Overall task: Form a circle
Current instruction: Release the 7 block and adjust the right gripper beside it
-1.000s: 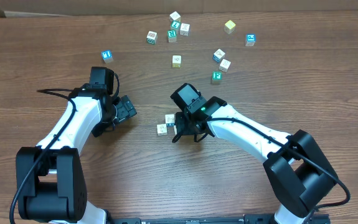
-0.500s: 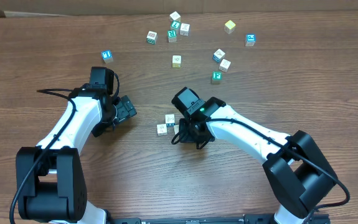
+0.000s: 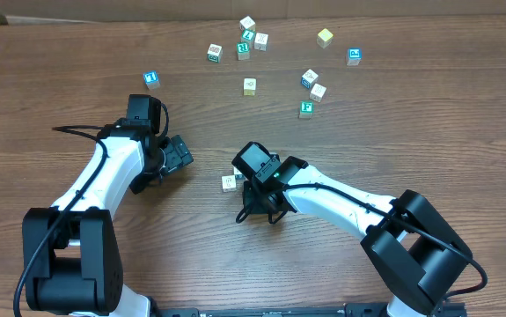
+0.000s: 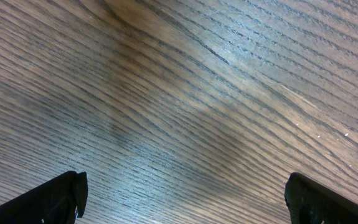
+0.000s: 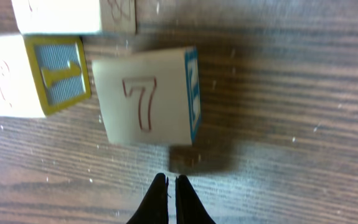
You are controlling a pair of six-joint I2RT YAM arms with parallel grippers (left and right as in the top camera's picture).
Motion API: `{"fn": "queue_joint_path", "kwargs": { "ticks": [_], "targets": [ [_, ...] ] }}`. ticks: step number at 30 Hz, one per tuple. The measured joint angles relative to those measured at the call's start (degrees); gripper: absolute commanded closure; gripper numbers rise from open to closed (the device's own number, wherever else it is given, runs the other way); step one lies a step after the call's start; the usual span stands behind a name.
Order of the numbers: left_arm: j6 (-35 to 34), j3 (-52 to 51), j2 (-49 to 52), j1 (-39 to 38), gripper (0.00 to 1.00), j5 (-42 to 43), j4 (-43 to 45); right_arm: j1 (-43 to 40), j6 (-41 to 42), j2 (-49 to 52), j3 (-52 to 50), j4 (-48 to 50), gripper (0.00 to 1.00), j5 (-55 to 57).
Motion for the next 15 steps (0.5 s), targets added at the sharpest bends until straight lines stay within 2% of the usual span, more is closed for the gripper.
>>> {"fn": "queue_joint_path", "kwargs": {
  "ticks": [15],
  "targets": [
    [0.00, 0.00, 0.00, 0.00, 0.00, 0.00, -0.02, 0.00, 0.02, 0.00, -0.02, 2.78, 0.96, 1.95]
  ]
}}
